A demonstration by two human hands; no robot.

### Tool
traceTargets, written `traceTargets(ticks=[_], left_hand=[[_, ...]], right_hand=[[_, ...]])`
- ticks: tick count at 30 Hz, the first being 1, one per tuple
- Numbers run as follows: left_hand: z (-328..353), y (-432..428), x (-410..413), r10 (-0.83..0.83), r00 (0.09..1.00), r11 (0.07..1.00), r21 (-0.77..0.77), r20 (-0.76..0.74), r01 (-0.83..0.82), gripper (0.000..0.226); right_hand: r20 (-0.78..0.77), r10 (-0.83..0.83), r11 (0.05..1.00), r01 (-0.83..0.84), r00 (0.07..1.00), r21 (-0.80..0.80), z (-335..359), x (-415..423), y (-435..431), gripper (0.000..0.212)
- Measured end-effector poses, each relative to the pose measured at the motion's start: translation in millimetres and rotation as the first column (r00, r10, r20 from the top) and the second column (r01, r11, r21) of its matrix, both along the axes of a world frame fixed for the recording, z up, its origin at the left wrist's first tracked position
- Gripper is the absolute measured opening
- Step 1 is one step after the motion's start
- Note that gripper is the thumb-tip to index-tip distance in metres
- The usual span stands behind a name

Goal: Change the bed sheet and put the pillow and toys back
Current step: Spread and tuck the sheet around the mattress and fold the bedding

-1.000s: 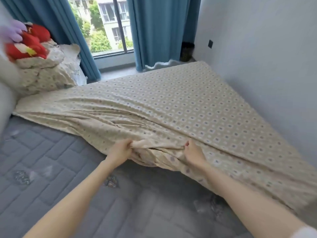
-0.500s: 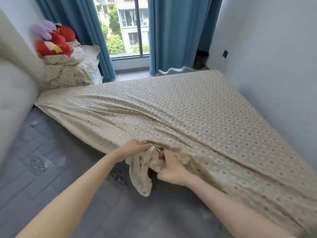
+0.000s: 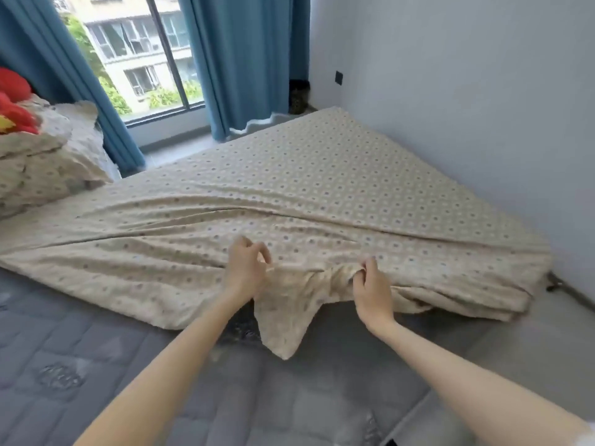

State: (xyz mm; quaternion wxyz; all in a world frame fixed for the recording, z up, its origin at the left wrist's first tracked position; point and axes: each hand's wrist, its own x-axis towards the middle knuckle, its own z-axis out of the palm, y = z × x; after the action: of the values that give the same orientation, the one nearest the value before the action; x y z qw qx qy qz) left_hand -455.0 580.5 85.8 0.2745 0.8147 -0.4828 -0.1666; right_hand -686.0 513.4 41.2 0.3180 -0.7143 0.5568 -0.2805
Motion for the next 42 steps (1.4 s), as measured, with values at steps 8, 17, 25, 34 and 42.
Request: traceTargets(ticks=[8,17,25,34,42], left_hand=[[-36,32,-50,-0.519,0.785,0.706,0.349,-0.338,0.617,0.052],[-64,27,-108,-0.293,0.905,0.895,0.243,-0.309,0.373,0.071],[-60,37,-68,-0.303,0.900,0.916,0.164,-0.312,0.365,0.014],[-13,119,12,-0.497,0.844,0.772,0.341,-0.202,0.536,0.050],[19,225,47,-0.668,0.744,0.708,0.307,0.000,0.636,0.010]], right_hand=[[0.040,-0.128,0.992,0.129,0.991,-0.009,36,-27,38,0.030],[0.206,-0.185,0.975,0.206,0.961,-0.085,58,-58,44,0.025],[0.042,-0.248,0.968,0.249,0.968,-0.020,50,-72,53,0.031],[-0.196,0.027,0.955,0.033,0.980,0.294,31,-38,121,0.036],[-0.598,0.644,0.742,-0.199,0.477,0.640,29,39,244,0.072]])
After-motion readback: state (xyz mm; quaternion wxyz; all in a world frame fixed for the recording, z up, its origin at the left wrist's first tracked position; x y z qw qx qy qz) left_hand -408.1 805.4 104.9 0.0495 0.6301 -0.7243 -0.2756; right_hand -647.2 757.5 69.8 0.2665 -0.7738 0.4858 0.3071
